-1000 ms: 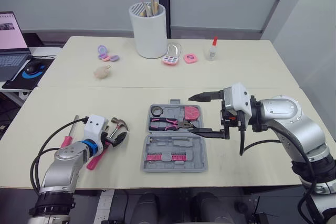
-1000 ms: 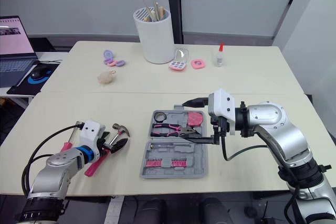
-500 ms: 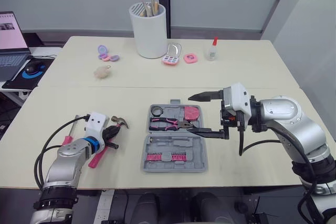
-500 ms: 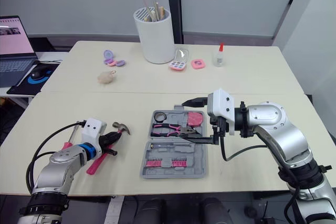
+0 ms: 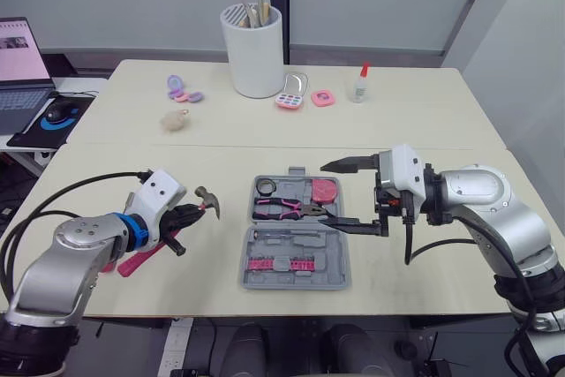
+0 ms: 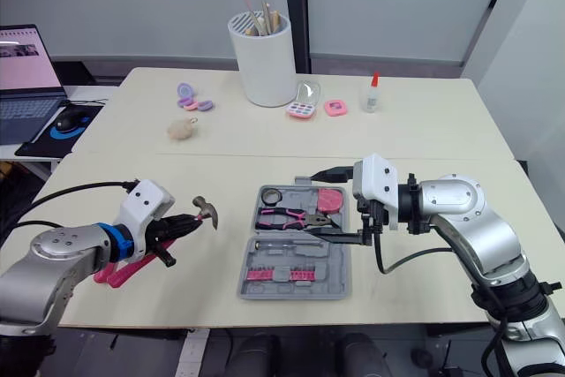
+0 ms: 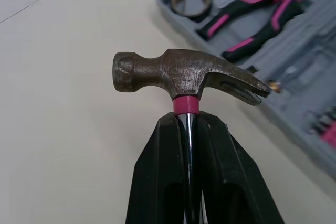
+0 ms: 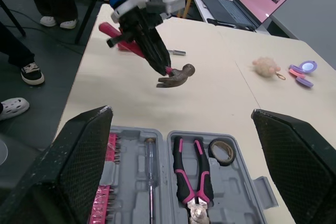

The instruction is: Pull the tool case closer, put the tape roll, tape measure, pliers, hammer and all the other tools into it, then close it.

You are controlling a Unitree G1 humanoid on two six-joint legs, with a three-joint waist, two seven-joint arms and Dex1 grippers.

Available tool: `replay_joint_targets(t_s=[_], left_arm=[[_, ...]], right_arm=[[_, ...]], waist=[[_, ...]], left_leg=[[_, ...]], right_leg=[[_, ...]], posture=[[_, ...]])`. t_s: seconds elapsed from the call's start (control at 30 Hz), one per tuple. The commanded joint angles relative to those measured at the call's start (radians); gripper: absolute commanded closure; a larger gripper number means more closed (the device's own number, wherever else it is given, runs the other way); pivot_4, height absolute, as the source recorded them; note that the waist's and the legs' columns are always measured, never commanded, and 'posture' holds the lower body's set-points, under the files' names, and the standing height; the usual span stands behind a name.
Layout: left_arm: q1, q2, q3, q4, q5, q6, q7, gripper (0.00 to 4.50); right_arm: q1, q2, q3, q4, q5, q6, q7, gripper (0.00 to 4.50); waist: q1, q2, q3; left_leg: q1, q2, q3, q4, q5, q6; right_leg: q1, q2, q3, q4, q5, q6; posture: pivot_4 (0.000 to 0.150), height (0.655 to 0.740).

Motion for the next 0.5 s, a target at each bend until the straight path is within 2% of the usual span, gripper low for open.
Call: replay_joint_targets(t_s=[0.03,0.13,0.3,0.5], left_arm=[[-0.077,0.065,-0.08,-0.135,-0.052,0.167,-0.013,4.43],[-0.165,0.097,-0.208,-0.187,-0.015,0.169,-0.016,4.43],[-0.334,0.052,-0.414,-0.23,0.03,0.188,-0.005,4.43],[-0.449,-0.075,-0.589,-0.189,0.092,0.176,0.029,4.43]], right_arm=[[0.01,-0.011,-0.006,0.006,-0.023,-0.054,0.019,0.0],[0.026,-0.035,0.001,0.019,-0.058,-0.092,0.044,0.0],[0.048,-0.072,-0.017,0.003,-0.052,-0.079,0.065,0.0],[0.073,-0.152,-0.075,-0.032,0.001,0.011,0.084,0.0]], waist=[[0.001,0.0,0.0],[0.001,0.0,0.0],[0.003,0.0,0.0],[0.003,0.0,0.001]], left_leg=[[0.0,0.0,0.0,0.0,0.0,0.0],[0.0,0.0,-0.001,0.0,0.0,0.0],[-0.001,0.0,0.0,0.0,0.0,0.0],[-0.001,0.0,0.0,0.001,0.0,0.0]], right_leg=[[0.0,0.0,0.0,0.0,0.0,0.0],[0.0,0.002,0.0,0.0,0.0,0.001],[0.0,0.006,0.001,-0.001,0.0,0.001],[0.0,0.007,0.001,-0.001,0.0,0.001]], posture=[[0.15,0.74],[0.15,0.74],[0.15,0.74],[0.15,0.74]])
